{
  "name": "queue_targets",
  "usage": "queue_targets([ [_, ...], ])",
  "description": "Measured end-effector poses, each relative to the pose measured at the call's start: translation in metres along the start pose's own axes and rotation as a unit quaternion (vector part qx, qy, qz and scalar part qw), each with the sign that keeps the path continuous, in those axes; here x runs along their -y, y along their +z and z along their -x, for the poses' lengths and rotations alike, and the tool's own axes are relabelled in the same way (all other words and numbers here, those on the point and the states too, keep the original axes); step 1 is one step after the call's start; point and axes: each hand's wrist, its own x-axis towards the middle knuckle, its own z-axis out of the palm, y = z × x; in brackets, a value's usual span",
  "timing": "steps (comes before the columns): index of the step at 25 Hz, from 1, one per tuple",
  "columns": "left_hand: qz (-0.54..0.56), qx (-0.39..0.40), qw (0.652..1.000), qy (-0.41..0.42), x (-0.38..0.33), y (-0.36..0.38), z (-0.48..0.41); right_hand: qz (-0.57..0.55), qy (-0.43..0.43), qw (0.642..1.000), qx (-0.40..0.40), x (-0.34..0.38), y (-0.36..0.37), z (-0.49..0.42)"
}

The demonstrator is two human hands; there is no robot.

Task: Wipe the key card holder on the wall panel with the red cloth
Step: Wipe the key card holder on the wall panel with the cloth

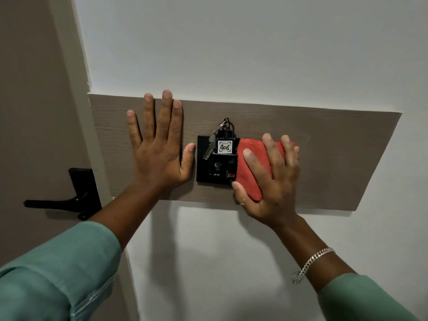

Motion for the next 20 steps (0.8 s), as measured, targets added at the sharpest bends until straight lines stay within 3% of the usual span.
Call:
queue_targets([
  [3,-0.001,0.003,1.000,0.002,0.000,-0.001,0.000,0.001,-0.056,0.998,0.041,-0.024,-0.011,0.019],
  [7,0.007,0.004,1.000,-0.002,0.000,-0.001,0.002,-0.116,0.119,0.983,-0.077,0.017,-0.012,0.000],
  [9,0.012,0.003,1.000,0.000,-0.001,-0.002,0.003,-0.141,0.099,0.982,-0.080,0.049,-0.003,-0.021],
  [12,0.018,-0.001,1.000,-0.001,0.001,-0.004,0.002,-0.043,0.028,0.999,-0.006,0.065,0.017,-0.018],
  [14,0.027,-0.003,1.000,-0.001,0.002,-0.003,0.002,0.013,0.027,1.000,-0.001,0.054,0.023,-0.002],
  [18,0.042,0.005,0.999,-0.006,0.000,-0.004,0.004,-0.038,0.155,0.985,-0.061,0.066,0.021,-0.008],
  [20,0.044,0.005,0.999,-0.008,0.000,-0.005,0.004,-0.044,0.167,0.983,-0.060,0.082,0.026,-0.018],
])
